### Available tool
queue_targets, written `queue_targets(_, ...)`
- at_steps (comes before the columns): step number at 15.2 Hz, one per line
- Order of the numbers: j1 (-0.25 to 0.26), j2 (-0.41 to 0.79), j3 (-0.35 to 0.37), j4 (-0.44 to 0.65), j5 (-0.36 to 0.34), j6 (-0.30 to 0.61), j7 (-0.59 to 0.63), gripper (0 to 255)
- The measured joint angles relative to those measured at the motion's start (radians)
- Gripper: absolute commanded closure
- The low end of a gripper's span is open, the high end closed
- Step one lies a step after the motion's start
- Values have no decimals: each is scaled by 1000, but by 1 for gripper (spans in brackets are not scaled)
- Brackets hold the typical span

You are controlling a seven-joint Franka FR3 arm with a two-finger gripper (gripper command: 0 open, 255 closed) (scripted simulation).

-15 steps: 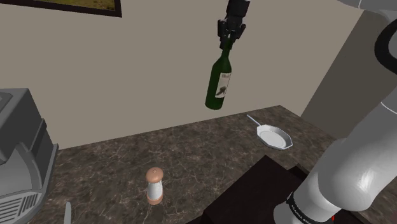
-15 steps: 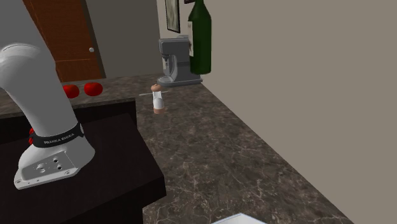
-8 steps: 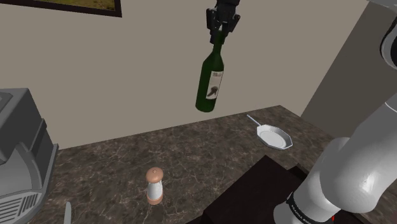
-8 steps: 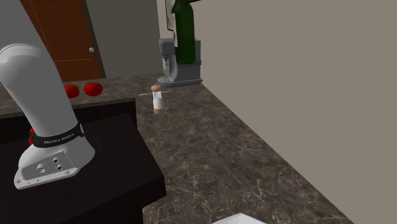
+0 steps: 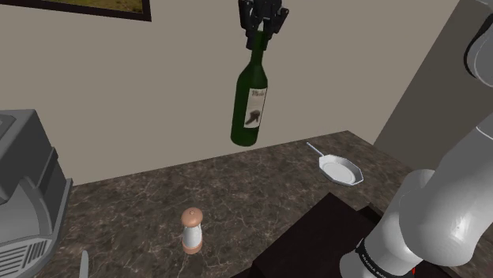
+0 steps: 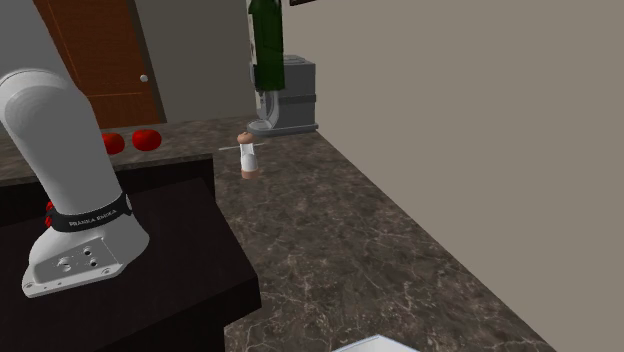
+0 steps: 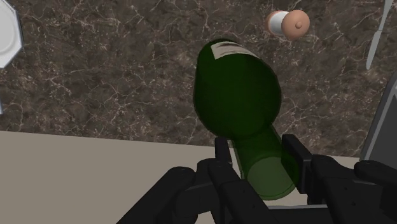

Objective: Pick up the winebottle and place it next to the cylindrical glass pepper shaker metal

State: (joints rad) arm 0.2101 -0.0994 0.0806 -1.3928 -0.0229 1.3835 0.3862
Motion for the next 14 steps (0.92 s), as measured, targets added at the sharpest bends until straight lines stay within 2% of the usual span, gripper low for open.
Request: queue_targets(14,2,-93,0,-300,8,206,7,255)
